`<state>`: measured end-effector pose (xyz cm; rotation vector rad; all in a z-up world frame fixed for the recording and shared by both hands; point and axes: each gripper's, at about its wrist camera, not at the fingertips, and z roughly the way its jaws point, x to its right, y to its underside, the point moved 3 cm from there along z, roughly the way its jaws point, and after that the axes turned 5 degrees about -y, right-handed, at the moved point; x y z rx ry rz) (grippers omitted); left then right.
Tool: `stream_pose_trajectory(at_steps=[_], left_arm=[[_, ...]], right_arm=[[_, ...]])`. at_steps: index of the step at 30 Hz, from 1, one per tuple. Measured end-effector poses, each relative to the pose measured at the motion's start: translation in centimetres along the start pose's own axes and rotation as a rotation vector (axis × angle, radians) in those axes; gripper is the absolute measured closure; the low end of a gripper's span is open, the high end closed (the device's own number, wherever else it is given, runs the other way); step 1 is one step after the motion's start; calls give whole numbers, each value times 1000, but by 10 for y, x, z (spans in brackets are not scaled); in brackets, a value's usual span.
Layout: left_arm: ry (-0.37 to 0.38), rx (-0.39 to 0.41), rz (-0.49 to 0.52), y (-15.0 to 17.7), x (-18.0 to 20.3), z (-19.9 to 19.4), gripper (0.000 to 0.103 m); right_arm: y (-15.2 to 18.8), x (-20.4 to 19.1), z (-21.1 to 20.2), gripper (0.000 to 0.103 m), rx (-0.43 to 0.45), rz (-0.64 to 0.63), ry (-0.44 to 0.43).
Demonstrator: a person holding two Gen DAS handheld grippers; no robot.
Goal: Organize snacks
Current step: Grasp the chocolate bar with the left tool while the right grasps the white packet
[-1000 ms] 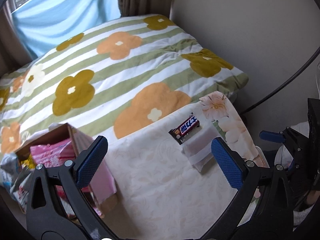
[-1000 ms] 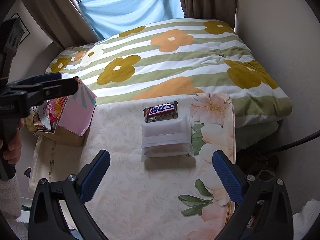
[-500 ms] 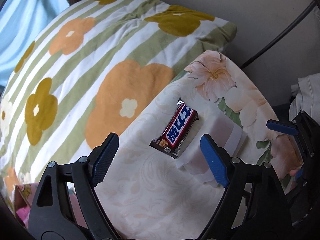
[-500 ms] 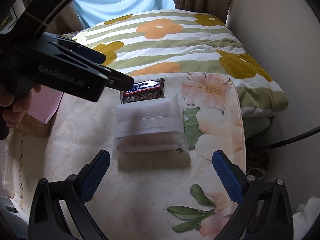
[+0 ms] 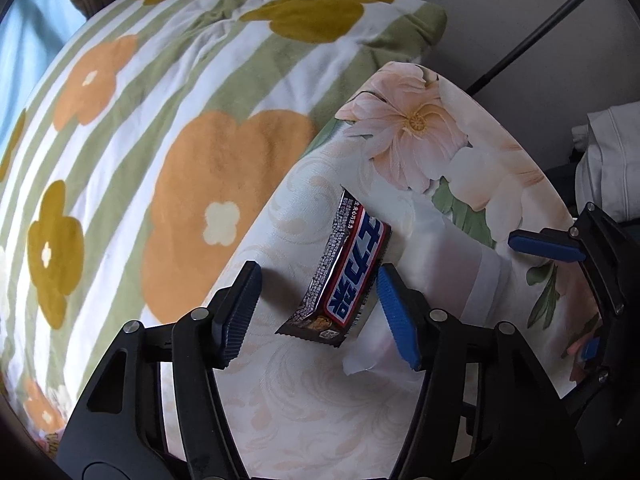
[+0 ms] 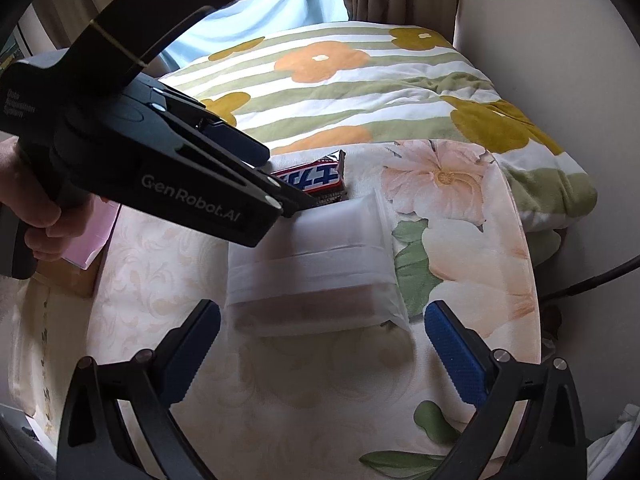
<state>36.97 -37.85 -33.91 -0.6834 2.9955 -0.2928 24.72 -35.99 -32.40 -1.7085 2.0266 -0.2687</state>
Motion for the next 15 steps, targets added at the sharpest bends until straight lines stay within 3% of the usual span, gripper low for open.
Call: stream_pose_trajectory(at_steps=[10,11,13,15], left_arm=[[-9,-17,69,-4,5,1,51],[-18,-13,73,-5,5,1,57],[-56,-10,103,-5,7,2,78],[-74,-15,121,-6,9,2,78]], right_arm=[[1,-4,0,1,13,-14,-9],[1,-3,0,1,13,-12,-10],[0,-3,1,1,14,-13,-9],[0,-3,3,1,11,-18,-3]])
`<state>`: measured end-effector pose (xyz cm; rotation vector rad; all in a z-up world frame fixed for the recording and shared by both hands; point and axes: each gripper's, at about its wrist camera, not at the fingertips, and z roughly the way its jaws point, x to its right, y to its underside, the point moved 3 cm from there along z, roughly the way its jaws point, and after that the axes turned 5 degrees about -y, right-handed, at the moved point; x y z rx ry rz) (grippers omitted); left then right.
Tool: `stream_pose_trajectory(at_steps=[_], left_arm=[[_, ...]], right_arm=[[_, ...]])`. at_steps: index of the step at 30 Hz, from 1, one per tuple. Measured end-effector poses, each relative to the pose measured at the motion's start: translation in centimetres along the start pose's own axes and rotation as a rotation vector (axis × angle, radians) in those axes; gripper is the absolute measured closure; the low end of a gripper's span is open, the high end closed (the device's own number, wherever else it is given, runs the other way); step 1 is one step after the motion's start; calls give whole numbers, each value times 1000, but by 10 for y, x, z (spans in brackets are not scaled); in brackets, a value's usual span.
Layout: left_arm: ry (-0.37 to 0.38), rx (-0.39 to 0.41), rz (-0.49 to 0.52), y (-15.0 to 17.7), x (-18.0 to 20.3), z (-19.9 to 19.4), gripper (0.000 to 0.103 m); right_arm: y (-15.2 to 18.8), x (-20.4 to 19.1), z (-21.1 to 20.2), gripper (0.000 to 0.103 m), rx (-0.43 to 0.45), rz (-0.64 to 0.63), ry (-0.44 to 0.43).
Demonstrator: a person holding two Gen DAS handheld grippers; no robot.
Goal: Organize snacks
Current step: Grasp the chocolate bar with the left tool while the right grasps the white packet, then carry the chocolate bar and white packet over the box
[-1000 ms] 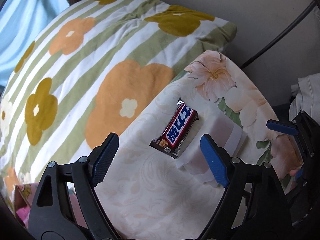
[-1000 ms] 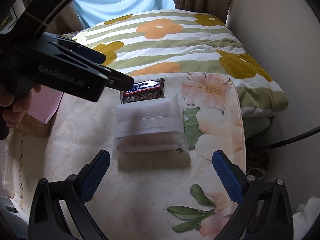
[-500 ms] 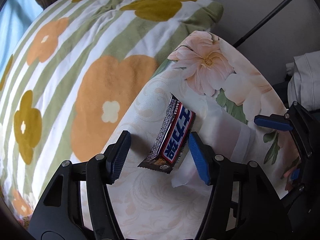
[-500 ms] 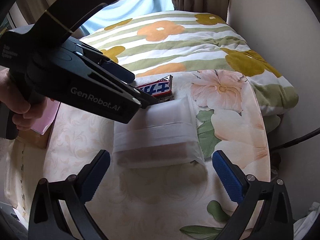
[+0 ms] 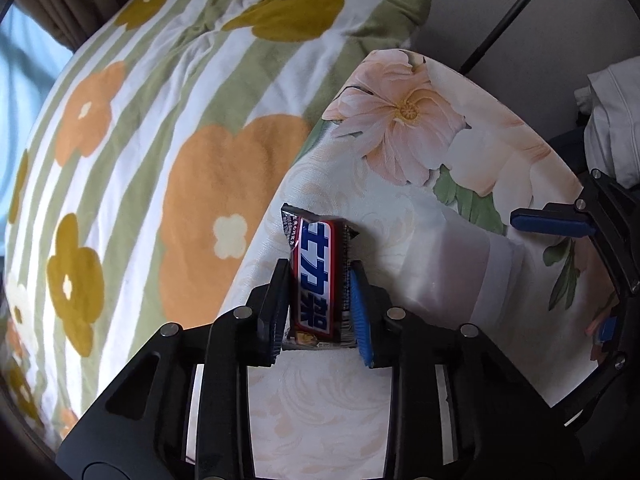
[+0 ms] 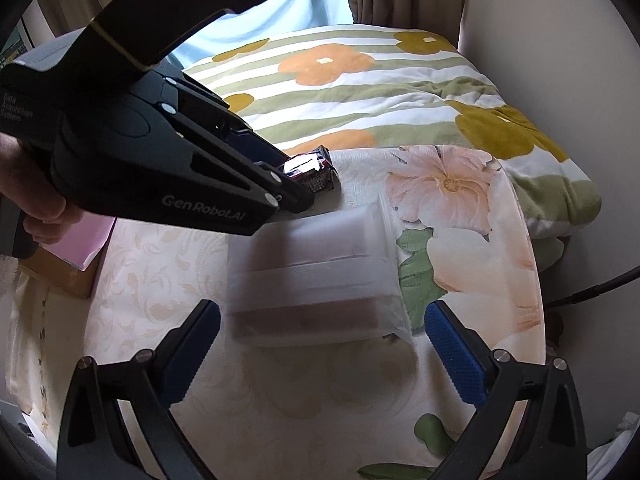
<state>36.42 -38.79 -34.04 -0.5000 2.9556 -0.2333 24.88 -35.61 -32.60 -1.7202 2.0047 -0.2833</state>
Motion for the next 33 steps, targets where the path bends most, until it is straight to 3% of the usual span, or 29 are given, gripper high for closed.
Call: stream_pose_trajectory(at_steps=[6,18,22,25,33], left_arm=[[5,9,-56,1,-8,-6,78],[6,68,-302,21,-52,-39,78],[11,84,-365,29,-56,-48,78],[14,94,-402,37,-55,-55,78],[-7,141,-478,53,-49,-87,78]], right_arm=[[-2,-2,7,1,-7,-20,2],[-11,-10,30,2,-6,-116,51],[-9,-13,27,23,12,-153,75],[-8,-13,22,31,24,-153,64],[-11,-15,0,32,31,-134,22]])
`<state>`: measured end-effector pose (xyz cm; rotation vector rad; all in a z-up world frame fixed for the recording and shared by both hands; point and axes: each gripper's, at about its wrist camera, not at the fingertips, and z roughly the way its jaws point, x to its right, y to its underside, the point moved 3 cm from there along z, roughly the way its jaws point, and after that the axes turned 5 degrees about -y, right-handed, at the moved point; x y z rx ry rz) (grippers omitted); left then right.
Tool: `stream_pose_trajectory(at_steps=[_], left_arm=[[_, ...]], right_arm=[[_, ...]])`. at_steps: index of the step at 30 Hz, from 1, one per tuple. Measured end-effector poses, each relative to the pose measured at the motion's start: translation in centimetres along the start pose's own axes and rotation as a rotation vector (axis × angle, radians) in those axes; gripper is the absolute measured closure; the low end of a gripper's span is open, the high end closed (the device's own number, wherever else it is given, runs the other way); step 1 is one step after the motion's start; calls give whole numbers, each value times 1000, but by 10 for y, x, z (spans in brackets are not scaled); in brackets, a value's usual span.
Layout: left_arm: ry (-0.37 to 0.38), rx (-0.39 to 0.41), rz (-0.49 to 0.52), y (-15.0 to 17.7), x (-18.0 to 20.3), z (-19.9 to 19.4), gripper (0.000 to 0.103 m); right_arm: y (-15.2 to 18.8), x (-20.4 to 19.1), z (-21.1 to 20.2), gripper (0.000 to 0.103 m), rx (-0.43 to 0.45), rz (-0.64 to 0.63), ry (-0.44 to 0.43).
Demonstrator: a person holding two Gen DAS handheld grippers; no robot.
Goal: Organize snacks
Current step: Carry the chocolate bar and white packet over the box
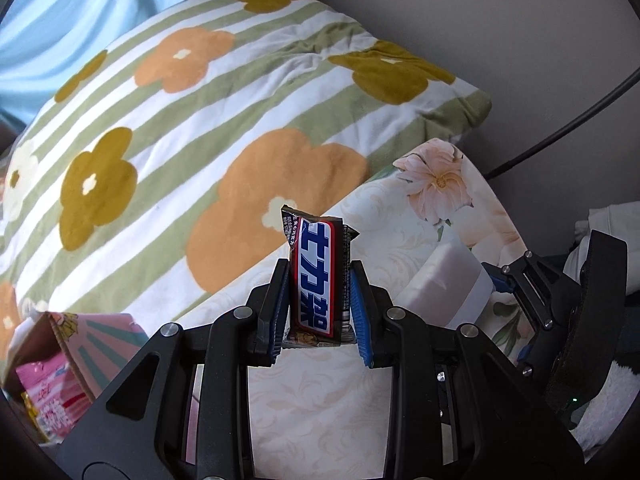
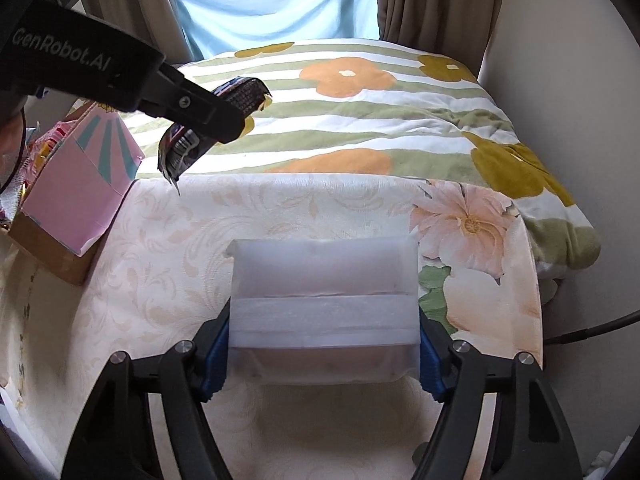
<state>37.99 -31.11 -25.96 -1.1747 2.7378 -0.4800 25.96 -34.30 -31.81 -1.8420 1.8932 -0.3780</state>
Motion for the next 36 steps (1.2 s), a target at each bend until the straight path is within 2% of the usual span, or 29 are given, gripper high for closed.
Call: stream_pose_trajectory(at_steps=[10,21,30,36], left_arm=[[-52,131,-170,22,-24,-85,78],[-179,254,-457,87,-106,-181,78],[-262,284,-598,155,-198,-231,78],[-247,224,-593,179,-255,-223,78]], right_arm=[[-37,-23,-64,32,43,-66,-59],[-90,-100,-115,32,98,-233,-219],[-110,-178,-117,32,119,-318,-300],[-123,-217,-103,32,118,-272,-305]])
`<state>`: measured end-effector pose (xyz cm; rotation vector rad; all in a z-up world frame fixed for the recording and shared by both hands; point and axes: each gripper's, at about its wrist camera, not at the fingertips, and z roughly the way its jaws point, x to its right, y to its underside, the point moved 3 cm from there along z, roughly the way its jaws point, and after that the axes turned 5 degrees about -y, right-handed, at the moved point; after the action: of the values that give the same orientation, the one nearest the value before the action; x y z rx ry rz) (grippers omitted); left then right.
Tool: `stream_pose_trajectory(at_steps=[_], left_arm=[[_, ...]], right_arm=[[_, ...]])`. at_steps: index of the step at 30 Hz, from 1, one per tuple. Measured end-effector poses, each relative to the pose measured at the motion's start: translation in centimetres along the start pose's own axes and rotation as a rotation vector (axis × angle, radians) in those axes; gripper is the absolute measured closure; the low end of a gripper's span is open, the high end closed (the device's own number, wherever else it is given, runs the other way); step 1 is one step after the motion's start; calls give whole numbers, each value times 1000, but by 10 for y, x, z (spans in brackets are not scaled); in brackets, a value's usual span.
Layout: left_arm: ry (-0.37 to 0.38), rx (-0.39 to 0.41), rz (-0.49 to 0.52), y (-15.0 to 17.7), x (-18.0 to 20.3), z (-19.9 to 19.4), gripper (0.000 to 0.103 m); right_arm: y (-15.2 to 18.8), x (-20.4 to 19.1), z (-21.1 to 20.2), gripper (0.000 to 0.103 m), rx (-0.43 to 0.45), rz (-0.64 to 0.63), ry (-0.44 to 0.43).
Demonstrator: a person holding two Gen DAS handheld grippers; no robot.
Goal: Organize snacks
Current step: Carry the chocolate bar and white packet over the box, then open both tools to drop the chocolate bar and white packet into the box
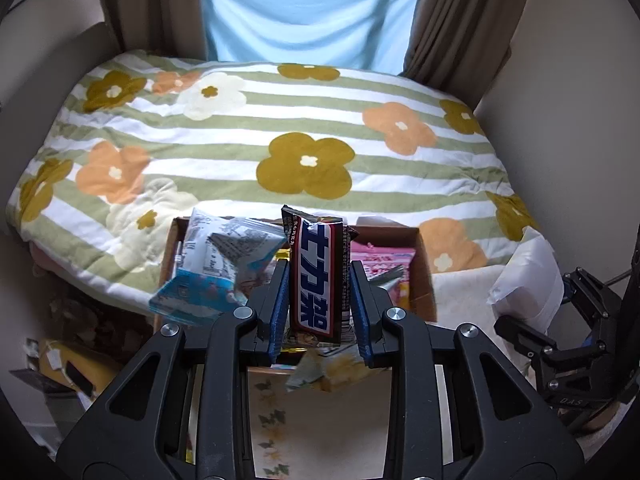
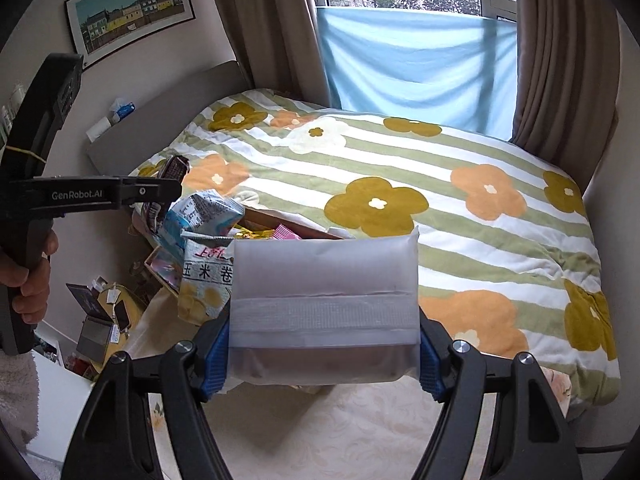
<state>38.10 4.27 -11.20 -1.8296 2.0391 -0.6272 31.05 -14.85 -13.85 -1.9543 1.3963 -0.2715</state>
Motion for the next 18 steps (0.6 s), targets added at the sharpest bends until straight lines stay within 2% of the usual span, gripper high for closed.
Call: stream_pose_trajectory(at_steps=[8,10,11,12,14,18], left_arm=[[60,-69,79,-16,-25,47,76],[77,-77,104,-17,-26,54,59],[81,-77,114,-18,-26,56,23],[80,-64,118,-18,-28,57,1],[100,-33,122,-19,-31,54,0],[96,-32,123,-18,-37,53,0]], right_arm=[[-7,-9,34,32,-23,121,59],[-6,-8,40,32,-26,156,76],[-5,-8,42,32,-27,170,87],[-4,-7,44,32,-29,185,98],[-3,-5,45,32,-30,210,116],[-1,-3,45,32,-35,235,141]])
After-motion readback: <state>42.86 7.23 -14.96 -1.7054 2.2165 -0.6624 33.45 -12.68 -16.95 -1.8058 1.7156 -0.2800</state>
